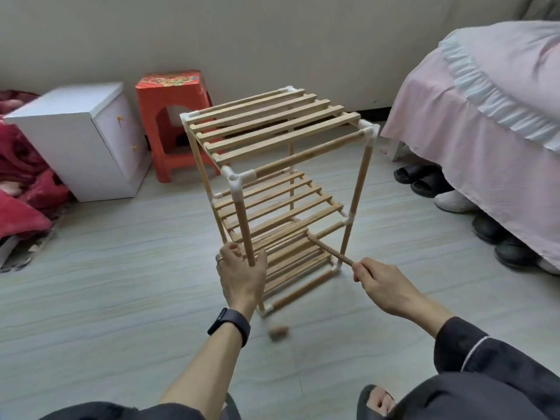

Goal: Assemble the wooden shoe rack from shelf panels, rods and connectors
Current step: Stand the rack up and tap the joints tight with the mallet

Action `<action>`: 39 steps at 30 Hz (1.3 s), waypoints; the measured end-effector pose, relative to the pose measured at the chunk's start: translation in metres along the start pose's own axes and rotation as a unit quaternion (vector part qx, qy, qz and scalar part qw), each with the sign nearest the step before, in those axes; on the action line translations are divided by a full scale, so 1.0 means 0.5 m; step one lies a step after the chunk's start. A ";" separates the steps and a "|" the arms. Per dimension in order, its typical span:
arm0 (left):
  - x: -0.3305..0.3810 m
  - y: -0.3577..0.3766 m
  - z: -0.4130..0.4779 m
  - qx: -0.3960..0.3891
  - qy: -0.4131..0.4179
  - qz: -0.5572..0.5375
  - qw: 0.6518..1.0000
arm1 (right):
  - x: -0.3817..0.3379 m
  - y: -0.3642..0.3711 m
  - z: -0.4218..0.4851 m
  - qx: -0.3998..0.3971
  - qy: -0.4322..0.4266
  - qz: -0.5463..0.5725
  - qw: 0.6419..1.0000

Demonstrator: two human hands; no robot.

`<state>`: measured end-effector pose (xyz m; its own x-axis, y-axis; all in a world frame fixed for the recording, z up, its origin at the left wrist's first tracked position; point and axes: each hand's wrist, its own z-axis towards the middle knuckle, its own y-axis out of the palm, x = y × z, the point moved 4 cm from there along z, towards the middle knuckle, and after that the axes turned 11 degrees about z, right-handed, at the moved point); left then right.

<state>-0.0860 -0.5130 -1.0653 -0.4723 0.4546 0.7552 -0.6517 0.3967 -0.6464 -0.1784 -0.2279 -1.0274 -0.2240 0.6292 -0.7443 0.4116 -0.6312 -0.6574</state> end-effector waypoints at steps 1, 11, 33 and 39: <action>-0.025 0.024 -0.020 -0.035 -0.012 0.007 0.999 | 0.016 0.014 0.006 -0.018 0.018 -0.010 1.000; -0.196 0.221 -0.138 -0.485 -0.041 0.265 0.832 | 0.178 0.205 0.075 -0.214 0.111 -0.182 0.953; -0.209 0.395 -0.084 -0.485 -0.225 0.008 0.845 | 0.336 0.263 0.112 -0.170 0.176 -0.037 0.969; -0.037 0.310 -0.044 -0.409 -0.328 -0.251 0.814 | 0.210 0.095 0.095 -0.068 0.118 -0.040 0.990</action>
<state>-0.1652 -0.4421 -1.1819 -0.6588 -0.3456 0.6683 -0.3740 0.9211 0.1077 -0.2241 -0.2132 -1.1424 -0.0552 0.7735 -0.6314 0.5186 -0.5181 -0.6801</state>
